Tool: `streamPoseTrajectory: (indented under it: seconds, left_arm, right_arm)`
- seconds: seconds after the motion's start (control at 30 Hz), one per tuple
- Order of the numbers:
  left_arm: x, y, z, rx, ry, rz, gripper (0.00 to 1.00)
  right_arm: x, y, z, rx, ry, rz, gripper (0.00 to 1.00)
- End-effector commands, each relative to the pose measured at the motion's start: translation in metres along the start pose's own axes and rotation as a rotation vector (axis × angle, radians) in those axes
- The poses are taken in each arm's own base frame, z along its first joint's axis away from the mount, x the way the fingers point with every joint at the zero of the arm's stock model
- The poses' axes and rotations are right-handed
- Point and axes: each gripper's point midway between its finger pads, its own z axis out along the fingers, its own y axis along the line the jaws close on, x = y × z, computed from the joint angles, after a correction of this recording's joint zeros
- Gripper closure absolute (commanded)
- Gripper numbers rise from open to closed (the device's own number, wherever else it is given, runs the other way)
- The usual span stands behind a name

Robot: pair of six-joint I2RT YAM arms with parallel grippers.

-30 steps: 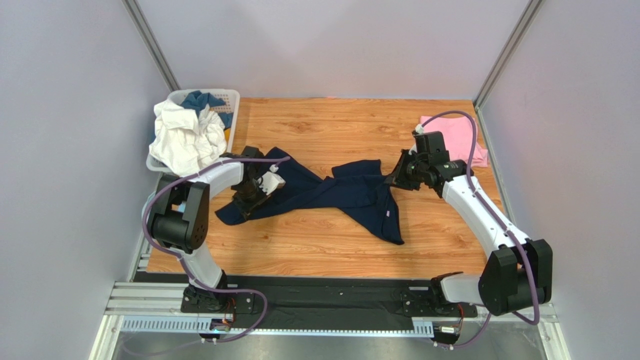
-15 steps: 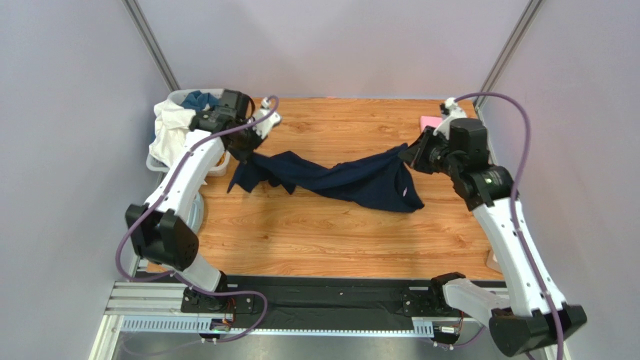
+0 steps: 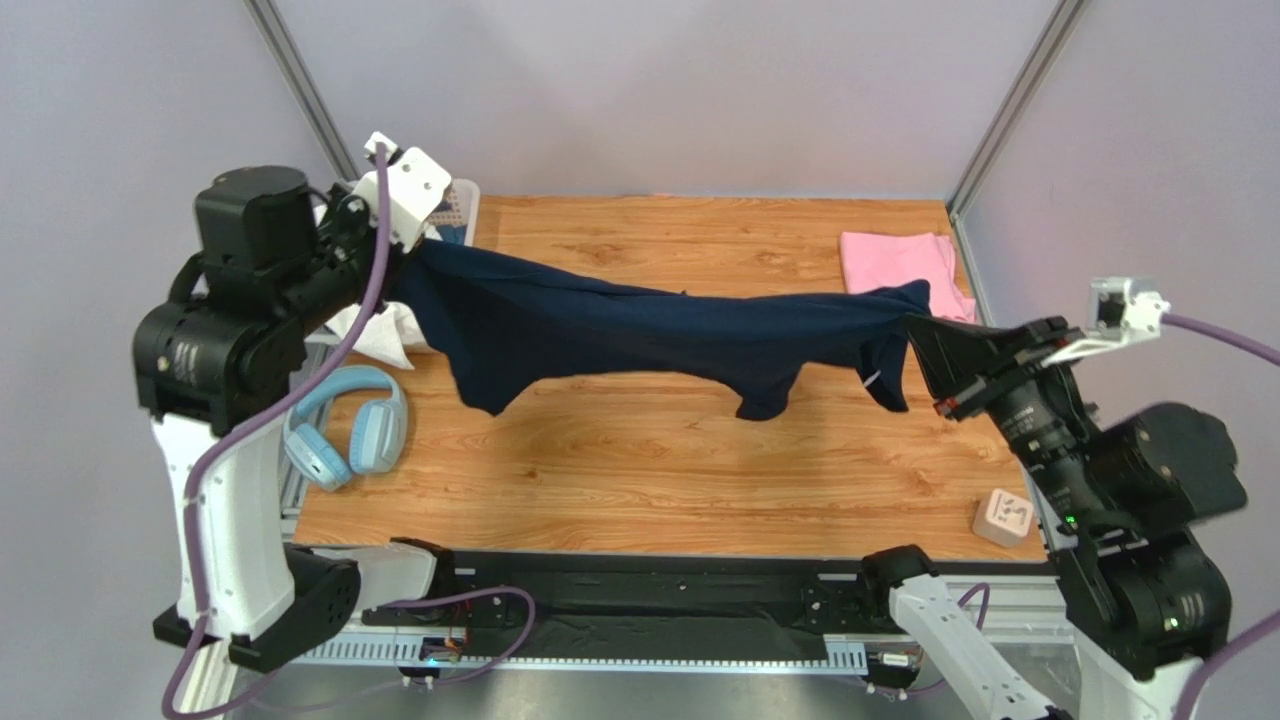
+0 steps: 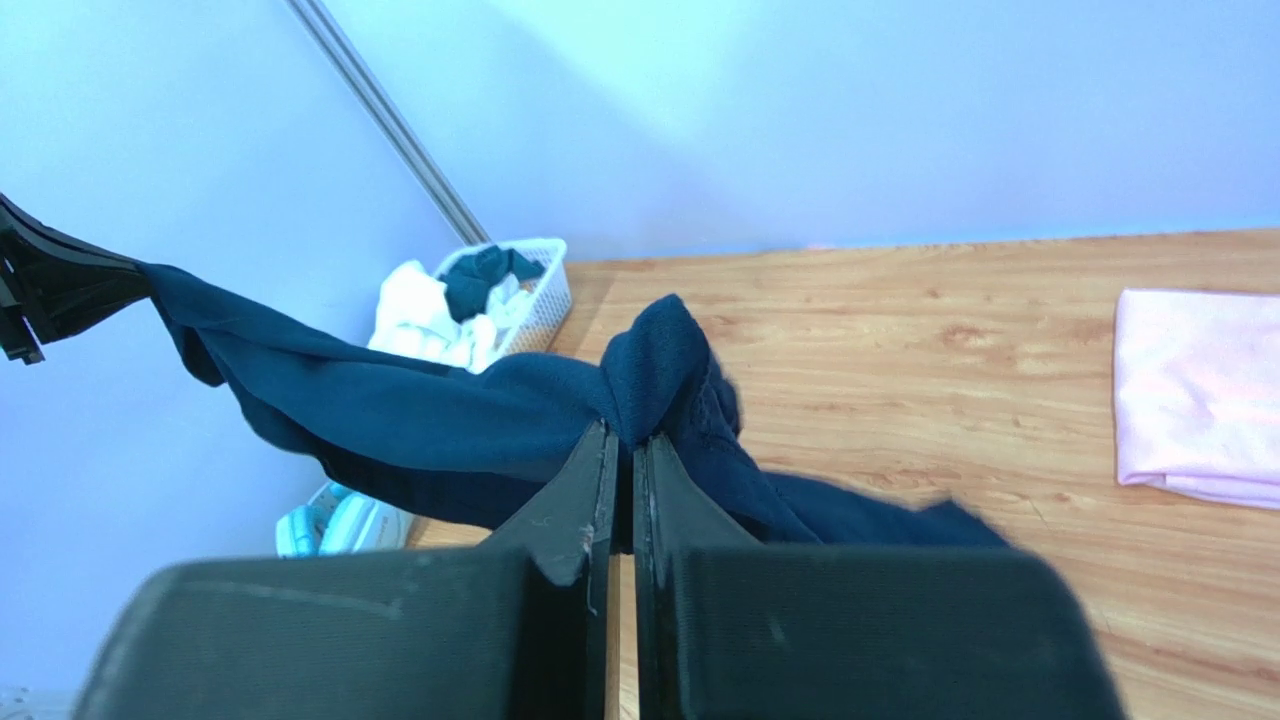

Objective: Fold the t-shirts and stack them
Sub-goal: Flatten out the tshirt

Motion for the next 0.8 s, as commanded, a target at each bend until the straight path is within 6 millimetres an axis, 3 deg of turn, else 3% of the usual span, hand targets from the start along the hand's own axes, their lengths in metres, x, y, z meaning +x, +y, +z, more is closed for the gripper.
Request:
streamPoseTrajectory:
  seconds: [0.0, 0.13, 0.23, 0.3, 0.33, 0.37, 0.53, 0.57, 0.63, 0.67, 0.7, 0.73, 0.77]
  left_arm:
    - [0.013, 0.001, -0.049, -0.045, 0.011, 0.034, 0.99]
    - [0.009, 0.004, -0.07, -0.076, -0.036, 0.043, 0.97]
    - [0.018, -0.002, -0.058, -0.049, -0.005, 0.047, 0.97]
    - [0.037, -0.014, -0.031, -0.001, 0.068, 0.055, 0.97]
    - [0.037, -0.013, -0.018, -0.006, 0.063, 0.058, 0.97]
    - [0.054, -0.024, 0.005, 0.042, 0.126, 0.067, 0.97]
    - [0.09, -0.044, 0.092, 0.137, 0.27, 0.079, 1.0]
    - [0.098, -0.048, 0.117, 0.164, 0.315, 0.08, 1.0]
    - [0.097, -0.038, 0.149, 0.123, 0.33, 0.095, 1.0]
    - [0.108, -0.04, 0.178, 0.139, 0.386, 0.102, 1.0]
    - [0.11, -0.034, 0.194, 0.12, 0.413, 0.117, 1.0]
    - [0.1, -0.022, 0.206, 0.089, 0.407, 0.121, 1.0]
    - [0.115, -0.029, 0.238, 0.119, 0.472, 0.13, 1.0]
  right_arm:
    - [-0.022, 0.019, -0.033, -0.062, -0.088, -0.03, 1.0]
    - [-0.033, 0.031, -0.055, -0.093, -0.122, -0.028, 1.0]
    - [-0.025, 0.019, -0.046, -0.043, -0.099, -0.024, 1.0]
    - [-0.017, 0.005, -0.033, 0.016, -0.071, -0.008, 1.0]
    - [-0.011, -0.002, -0.026, 0.046, -0.051, 0.001, 1.0]
    - [0.0, -0.011, -0.015, 0.075, -0.015, 0.015, 1.0]
    - [0.048, -0.063, 0.043, 0.262, 0.138, 0.028, 1.0]
    - [0.057, -0.073, 0.054, 0.291, 0.164, 0.025, 1.0]
    - [0.082, -0.095, 0.08, 0.356, 0.228, 0.021, 1.0]
    - [0.091, -0.103, 0.089, 0.378, 0.255, 0.023, 1.0]
    - [0.102, -0.112, 0.098, 0.396, 0.278, 0.036, 1.0]
    - [0.121, -0.123, 0.113, 0.424, 0.341, 0.055, 1.0]
    - [0.13, -0.133, 0.118, 0.447, 0.365, 0.068, 1.0]
